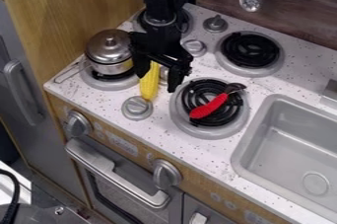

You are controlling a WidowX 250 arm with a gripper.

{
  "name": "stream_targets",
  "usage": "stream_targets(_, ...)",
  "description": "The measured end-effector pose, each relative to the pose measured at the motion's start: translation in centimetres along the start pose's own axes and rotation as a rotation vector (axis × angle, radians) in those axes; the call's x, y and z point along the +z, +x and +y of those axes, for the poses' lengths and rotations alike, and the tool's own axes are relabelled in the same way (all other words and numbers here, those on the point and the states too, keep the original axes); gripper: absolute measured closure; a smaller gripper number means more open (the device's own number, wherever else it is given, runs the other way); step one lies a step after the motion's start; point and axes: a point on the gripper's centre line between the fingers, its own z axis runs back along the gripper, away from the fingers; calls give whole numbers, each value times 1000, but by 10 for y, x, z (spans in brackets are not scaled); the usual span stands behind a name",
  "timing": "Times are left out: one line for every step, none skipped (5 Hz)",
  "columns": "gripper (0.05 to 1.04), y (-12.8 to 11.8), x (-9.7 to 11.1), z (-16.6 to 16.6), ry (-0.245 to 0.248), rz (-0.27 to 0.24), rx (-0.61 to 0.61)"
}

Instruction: Took the lid off the silver pot and put it in the middle of the stove

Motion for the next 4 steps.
stream_targets(84, -5, -10, -1, -8, 33, 3)
stream_targets(84, 16, -6, 11, -42, 4, 52)
stream_targets(84, 42, -1, 44, -67, -38, 136)
stream_targets(84, 66, 4, 73, -57, -74, 186)
